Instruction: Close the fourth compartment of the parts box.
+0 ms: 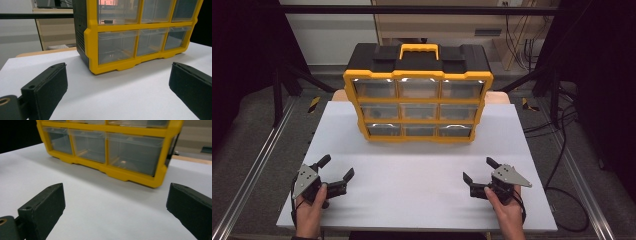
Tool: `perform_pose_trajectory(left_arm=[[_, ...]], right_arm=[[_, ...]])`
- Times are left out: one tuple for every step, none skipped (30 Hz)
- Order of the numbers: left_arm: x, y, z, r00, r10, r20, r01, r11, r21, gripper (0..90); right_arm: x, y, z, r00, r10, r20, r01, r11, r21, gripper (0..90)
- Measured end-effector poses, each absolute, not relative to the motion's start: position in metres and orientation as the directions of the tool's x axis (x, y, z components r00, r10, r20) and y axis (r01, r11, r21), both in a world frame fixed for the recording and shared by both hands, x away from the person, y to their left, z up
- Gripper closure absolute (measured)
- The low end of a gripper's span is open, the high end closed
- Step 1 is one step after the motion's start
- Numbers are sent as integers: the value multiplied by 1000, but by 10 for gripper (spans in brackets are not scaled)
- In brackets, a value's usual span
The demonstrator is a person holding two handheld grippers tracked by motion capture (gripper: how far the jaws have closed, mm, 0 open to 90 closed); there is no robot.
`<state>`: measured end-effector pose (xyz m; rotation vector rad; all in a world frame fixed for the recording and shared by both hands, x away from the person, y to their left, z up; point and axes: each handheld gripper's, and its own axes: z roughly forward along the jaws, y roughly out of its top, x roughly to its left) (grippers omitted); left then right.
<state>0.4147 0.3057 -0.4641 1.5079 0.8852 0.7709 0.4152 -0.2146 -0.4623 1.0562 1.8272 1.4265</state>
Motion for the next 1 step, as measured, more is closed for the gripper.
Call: perform_pose_trajectory(left_arm=[[414,306,-464,496,868,-23,108,-35,994,15]], right_arm=[[415,-217,-462,-501,865,11,218,113,969,19]])
